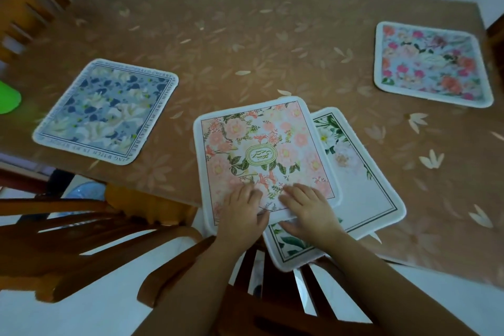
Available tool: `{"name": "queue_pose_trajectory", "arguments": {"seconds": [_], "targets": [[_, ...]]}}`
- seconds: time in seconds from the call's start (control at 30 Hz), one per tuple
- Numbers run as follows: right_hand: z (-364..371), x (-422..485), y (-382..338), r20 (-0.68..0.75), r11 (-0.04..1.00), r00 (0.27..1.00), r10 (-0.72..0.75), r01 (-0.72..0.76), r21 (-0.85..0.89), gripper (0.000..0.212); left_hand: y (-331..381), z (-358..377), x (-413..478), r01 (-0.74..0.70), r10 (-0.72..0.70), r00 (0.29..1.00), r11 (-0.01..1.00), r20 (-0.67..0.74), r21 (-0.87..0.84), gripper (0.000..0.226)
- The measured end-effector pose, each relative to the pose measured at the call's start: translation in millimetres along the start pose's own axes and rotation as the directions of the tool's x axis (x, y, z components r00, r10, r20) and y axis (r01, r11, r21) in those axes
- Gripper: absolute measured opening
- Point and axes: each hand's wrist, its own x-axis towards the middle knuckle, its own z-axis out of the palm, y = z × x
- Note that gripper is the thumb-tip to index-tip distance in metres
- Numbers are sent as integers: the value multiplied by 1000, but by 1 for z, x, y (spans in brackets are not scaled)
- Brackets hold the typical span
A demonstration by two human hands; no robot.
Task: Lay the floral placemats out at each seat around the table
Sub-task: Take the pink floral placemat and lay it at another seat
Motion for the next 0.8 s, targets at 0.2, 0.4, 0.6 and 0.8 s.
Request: {"name": "queue_pose_trajectory", "arguments": {"seconds": [0.2,0.4,0.6,0.8], "targets": [[-4,1,5,-86,991,996,-7,19,135,46,-2,4,-6,-45,48,998,997,36,-60,46],[-12,4,4,-129,960,989,72,-34,278,38,-1,-3,-7,-67,70,997,991,16,-120,31],[-24,4,-4,-174,948,977,124,-65,312,28,9,-22,-7,74,-98,995,907,-37,-415,11],[-48,11,-13,-224,938,968,116,-32,345,14,7,-52,-6,52,-143,970,911,-197,-408,8]]}}
